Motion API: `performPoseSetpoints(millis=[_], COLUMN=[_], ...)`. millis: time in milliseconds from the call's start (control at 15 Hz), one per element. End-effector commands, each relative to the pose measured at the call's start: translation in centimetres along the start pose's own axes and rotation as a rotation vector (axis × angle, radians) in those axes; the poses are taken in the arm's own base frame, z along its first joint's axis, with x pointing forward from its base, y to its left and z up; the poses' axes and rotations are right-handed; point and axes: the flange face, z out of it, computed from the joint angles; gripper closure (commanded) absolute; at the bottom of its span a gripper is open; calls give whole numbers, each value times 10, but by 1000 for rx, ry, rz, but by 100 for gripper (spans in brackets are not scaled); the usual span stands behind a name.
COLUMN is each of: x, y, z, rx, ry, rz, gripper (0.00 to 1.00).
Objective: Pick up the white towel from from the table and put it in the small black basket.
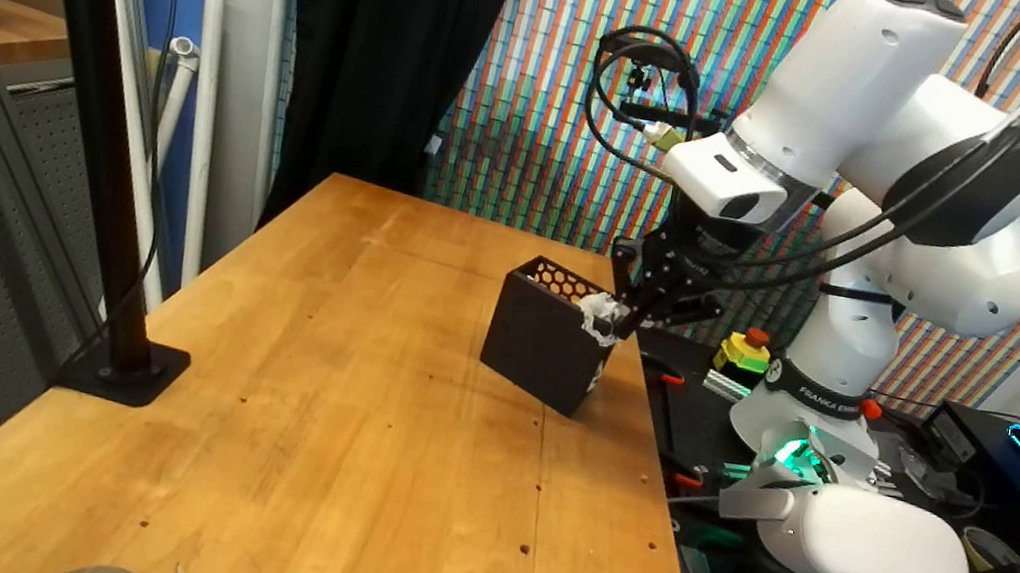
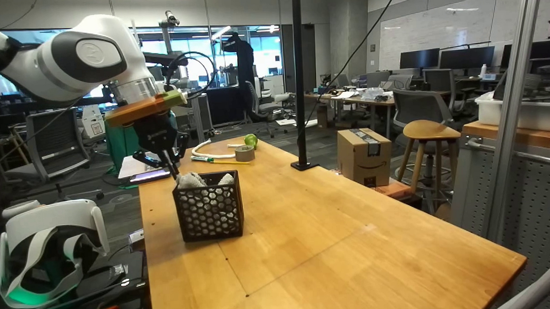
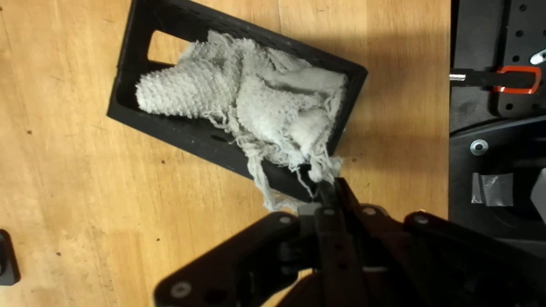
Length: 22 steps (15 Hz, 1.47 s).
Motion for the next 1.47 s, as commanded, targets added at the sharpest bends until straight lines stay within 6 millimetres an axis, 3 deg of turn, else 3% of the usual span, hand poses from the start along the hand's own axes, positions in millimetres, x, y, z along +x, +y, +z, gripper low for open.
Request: performPoseSetpoints(millis=[0, 267, 467, 933, 1400], x=[-18, -37, -47, -60, -53], y=[32, 66, 78, 77, 64], z=[-27, -44, -40, -15, -3], rx=[-22, -56, -76, -19, 46], ry=[22, 33, 12, -49, -69], rz=[84, 186, 225, 253, 228], gripper=[95, 95, 96, 95, 96])
